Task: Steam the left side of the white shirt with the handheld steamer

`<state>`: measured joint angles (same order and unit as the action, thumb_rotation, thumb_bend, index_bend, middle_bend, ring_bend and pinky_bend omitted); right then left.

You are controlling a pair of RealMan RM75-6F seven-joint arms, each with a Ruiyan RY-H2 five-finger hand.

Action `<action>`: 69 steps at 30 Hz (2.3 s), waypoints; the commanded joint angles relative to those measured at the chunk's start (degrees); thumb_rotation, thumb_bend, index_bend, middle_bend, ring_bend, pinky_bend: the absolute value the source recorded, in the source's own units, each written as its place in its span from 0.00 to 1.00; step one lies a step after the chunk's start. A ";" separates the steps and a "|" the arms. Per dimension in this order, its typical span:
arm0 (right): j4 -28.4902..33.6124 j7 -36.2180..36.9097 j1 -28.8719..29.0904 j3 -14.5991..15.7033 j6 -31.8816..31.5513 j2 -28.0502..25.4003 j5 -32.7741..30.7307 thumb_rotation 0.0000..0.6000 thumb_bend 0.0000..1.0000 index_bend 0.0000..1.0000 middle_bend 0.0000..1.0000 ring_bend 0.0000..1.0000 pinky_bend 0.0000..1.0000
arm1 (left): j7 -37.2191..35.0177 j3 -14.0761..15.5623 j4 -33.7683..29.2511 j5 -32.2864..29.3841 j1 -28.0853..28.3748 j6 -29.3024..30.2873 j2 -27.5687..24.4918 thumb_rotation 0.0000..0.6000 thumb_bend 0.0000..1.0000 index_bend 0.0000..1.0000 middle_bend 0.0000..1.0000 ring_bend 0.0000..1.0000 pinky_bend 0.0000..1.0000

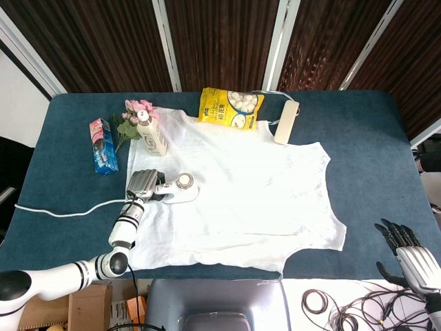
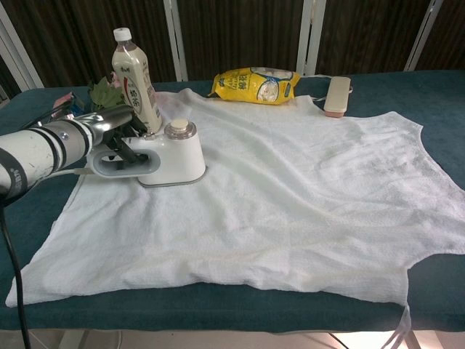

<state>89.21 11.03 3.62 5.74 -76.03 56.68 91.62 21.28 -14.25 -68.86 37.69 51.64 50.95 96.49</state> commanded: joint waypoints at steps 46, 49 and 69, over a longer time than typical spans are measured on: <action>0.53 -1.83 0.08 -0.04 0.17 0.49 -0.45 1.00 0.36 0.00 0.00 0.00 0.00 | -3.50 1.48 -23.24 5.06 -6.51 0.76 -9.16 1.00 0.56 0.67 0.77 0.79 0.65; 0.43 -1.27 0.02 0.09 -0.10 0.30 -0.10 1.00 0.36 0.00 0.00 0.00 0.00 | -4.64 -0.96 -18.73 5.64 -5.23 1.79 -7.36 1.00 0.56 0.67 0.77 0.79 0.65; -0.28 0.56 0.39 0.45 0.43 -0.12 0.36 1.00 0.36 0.00 0.00 0.00 0.00 | -7.10 -5.56 11.85 2.66 1.25 -2.99 7.75 1.00 0.56 0.67 0.77 0.78 0.65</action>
<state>88.92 11.59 4.01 6.19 -75.60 56.56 91.98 14.08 -19.75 -56.75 40.37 52.77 48.18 104.21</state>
